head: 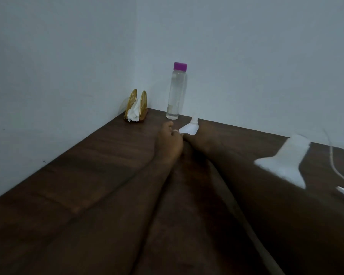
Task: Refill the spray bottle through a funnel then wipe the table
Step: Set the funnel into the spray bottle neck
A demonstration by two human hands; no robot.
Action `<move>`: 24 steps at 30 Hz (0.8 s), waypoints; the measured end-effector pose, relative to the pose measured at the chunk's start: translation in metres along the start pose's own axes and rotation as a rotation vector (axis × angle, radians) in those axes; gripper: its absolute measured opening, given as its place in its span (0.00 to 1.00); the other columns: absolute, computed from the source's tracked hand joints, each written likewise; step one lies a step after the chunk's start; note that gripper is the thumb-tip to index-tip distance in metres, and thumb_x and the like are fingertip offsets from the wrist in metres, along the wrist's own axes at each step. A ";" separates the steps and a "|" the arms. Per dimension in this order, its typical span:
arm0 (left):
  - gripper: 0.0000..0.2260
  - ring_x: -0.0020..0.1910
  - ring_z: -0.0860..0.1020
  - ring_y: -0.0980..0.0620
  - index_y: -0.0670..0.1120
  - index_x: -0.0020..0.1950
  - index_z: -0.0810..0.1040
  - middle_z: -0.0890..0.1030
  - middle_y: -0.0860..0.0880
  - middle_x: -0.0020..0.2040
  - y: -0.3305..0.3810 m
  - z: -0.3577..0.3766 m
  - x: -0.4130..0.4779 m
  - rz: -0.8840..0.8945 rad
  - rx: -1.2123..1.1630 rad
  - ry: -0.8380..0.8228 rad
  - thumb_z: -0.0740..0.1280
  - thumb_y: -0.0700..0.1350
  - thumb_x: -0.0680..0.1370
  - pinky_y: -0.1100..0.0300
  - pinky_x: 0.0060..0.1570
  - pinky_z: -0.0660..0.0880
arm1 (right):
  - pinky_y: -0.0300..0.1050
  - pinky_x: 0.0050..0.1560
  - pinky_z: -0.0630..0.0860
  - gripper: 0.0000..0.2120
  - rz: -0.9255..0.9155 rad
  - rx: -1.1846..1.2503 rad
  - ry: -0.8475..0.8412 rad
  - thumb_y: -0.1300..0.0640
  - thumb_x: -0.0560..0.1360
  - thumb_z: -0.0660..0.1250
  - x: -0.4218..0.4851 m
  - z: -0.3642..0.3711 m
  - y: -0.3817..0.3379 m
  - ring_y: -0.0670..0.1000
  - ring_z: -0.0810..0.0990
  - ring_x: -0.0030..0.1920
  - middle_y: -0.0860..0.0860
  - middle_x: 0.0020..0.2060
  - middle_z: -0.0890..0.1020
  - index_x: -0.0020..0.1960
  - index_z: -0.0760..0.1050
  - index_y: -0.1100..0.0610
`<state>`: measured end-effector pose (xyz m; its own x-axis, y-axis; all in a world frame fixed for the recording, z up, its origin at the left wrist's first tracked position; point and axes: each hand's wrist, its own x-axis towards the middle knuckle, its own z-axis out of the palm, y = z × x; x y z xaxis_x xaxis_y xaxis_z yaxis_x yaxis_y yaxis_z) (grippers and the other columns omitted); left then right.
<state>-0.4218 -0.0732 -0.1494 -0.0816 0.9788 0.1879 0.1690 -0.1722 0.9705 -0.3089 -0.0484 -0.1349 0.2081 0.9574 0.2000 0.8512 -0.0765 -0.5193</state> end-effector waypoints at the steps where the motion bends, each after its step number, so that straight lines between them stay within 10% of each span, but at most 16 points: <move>1: 0.16 0.62 0.74 0.49 0.44 0.69 0.70 0.76 0.46 0.63 0.002 0.000 -0.002 0.011 0.012 0.006 0.57 0.43 0.81 0.58 0.56 0.70 | 0.47 0.50 0.76 0.30 0.004 0.009 -0.004 0.41 0.69 0.70 -0.014 -0.006 -0.001 0.56 0.80 0.53 0.56 0.54 0.82 0.62 0.75 0.61; 5: 0.13 0.47 0.78 0.49 0.45 0.48 0.78 0.80 0.48 0.44 0.013 -0.003 -0.017 0.072 -0.025 -0.002 0.57 0.49 0.81 0.55 0.44 0.73 | 0.44 0.47 0.72 0.25 -0.036 0.102 -0.014 0.45 0.72 0.70 -0.063 -0.032 -0.010 0.56 0.78 0.53 0.59 0.55 0.77 0.64 0.72 0.58; 9: 0.12 0.45 0.79 0.55 0.48 0.47 0.80 0.82 0.51 0.43 0.028 0.004 -0.037 0.158 -0.073 -0.025 0.57 0.47 0.82 0.62 0.44 0.74 | 0.46 0.52 0.71 0.15 -0.084 0.159 0.033 0.44 0.76 0.68 -0.111 -0.061 -0.005 0.55 0.77 0.58 0.55 0.56 0.77 0.54 0.71 0.54; 15: 0.19 0.46 0.81 0.52 0.45 0.48 0.81 0.83 0.49 0.44 0.058 0.021 -0.067 0.262 -0.198 0.050 0.54 0.52 0.83 0.57 0.46 0.78 | 0.43 0.55 0.74 0.36 -0.154 0.258 0.233 0.44 0.70 0.75 -0.146 -0.113 0.002 0.51 0.77 0.58 0.51 0.59 0.78 0.70 0.65 0.55; 19: 0.16 0.45 0.81 0.53 0.44 0.50 0.79 0.82 0.47 0.45 0.078 0.038 -0.091 0.295 -0.289 0.065 0.55 0.50 0.83 0.61 0.42 0.77 | 0.26 0.44 0.70 0.33 -0.183 0.471 0.380 0.46 0.68 0.76 -0.154 -0.134 0.005 0.41 0.76 0.49 0.44 0.52 0.76 0.68 0.67 0.54; 24: 0.13 0.43 0.80 0.53 0.46 0.46 0.76 0.80 0.49 0.41 0.099 0.059 -0.111 0.328 -0.347 0.102 0.55 0.48 0.83 0.56 0.44 0.77 | 0.29 0.49 0.71 0.29 -0.219 0.589 0.441 0.48 0.70 0.76 -0.166 -0.148 0.016 0.43 0.77 0.55 0.41 0.55 0.76 0.66 0.69 0.52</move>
<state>-0.3384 -0.1927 -0.0834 -0.1779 0.8538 0.4892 -0.1338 -0.5135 0.8476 -0.2587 -0.2493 -0.0537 0.3421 0.7248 0.5980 0.5233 0.3816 -0.7619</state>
